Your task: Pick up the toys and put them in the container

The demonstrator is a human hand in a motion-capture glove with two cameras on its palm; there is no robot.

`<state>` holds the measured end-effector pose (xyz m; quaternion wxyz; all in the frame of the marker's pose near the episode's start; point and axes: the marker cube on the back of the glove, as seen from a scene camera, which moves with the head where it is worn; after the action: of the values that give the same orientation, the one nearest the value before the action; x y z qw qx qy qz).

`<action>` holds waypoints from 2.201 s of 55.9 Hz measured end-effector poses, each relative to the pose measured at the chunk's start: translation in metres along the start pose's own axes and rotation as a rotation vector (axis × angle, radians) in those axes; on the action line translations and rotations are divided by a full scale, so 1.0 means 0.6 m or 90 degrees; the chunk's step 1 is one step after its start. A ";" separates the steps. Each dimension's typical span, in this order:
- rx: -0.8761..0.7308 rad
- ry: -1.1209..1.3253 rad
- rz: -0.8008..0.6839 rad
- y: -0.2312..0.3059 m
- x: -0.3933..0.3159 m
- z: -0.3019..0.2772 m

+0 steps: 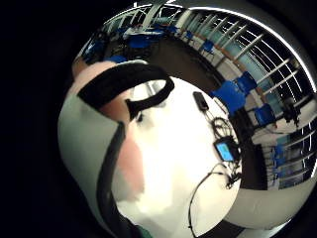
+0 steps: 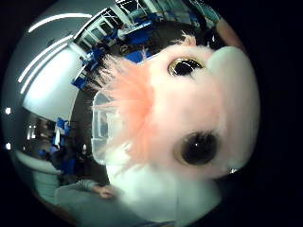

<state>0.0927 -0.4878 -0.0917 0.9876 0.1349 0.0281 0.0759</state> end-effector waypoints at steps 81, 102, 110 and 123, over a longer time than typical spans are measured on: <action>-0.074 -0.124 0.025 0.118 0.119 -0.022; -0.068 -0.066 0.026 0.418 0.118 -0.060; -0.071 -0.045 0.006 0.601 0.073 -0.053; -0.081 -0.110 0.024 0.794 0.017 -0.024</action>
<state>0.0338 -0.0290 0.0230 0.9913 0.0782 -0.0645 0.0842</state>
